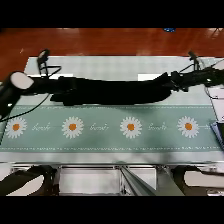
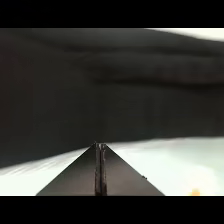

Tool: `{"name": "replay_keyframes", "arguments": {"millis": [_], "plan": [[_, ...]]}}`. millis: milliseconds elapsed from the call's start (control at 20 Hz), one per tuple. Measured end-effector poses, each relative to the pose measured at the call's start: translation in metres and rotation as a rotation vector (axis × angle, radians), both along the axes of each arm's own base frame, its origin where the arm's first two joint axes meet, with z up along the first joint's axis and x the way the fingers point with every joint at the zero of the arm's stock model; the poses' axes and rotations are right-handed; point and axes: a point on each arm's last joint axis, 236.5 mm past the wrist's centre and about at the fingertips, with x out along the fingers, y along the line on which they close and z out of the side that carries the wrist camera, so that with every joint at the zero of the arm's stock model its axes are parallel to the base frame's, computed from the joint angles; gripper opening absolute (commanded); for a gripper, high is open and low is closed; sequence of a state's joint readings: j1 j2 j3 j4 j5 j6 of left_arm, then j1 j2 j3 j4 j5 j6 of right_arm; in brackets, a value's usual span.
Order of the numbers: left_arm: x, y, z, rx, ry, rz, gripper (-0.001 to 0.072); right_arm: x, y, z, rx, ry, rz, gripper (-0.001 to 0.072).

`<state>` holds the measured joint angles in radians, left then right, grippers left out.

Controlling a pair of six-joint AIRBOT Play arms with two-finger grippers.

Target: Fold the shirts.

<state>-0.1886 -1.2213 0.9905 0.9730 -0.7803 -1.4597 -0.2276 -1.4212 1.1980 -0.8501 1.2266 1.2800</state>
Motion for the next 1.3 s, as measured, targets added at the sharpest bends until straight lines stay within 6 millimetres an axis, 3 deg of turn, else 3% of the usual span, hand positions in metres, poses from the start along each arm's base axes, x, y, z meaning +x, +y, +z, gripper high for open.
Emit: {"name": "replay_keyframes", "arguments": {"millis": [200,350,550,750,900,1000,1150,1300], "plan": [[0.007,-0.09,-0.014,-0.037,0.032,-0.159,0.002,-0.06,0.002,0.049,-0.087,-0.105,0.005,0.0031],[-0.006,-0.167,-0.036,-0.053,0.108,-0.309,0.0021,-0.097,0.011,0.082,-0.106,-0.183,0.002,0.0031],[-0.051,-0.256,-0.069,-0.094,0.241,-0.484,0.0021,-0.132,0.022,0.119,-0.102,-0.274,-0.015,0.0031],[-0.116,-0.311,-0.094,-0.115,0.361,-0.627,0.0021,-0.147,0.034,0.139,-0.065,-0.322,-0.021,0.0031],[-0.155,-0.328,-0.1,-0.112,0.413,-0.725,0.0021,-0.148,0.038,0.143,-0.042,-0.329,-0.03,0.0031],[-0.152,-0.324,-0.096,-0.115,0.421,-0.744,0.0021,-0.147,0.039,0.143,-0.027,-0.322,-0.034,0.0031],[-0.107,-0.293,-0.068,-0.148,0.392,-0.689,0.002,-0.141,0.049,0.142,0.013,-0.304,-0.015,0.0032],[-0.044,-0.23,-0.013,-0.163,0.294,-0.587,0.002,-0.126,0.075,0.145,0.063,-0.3,0.06,0.0031]]}}
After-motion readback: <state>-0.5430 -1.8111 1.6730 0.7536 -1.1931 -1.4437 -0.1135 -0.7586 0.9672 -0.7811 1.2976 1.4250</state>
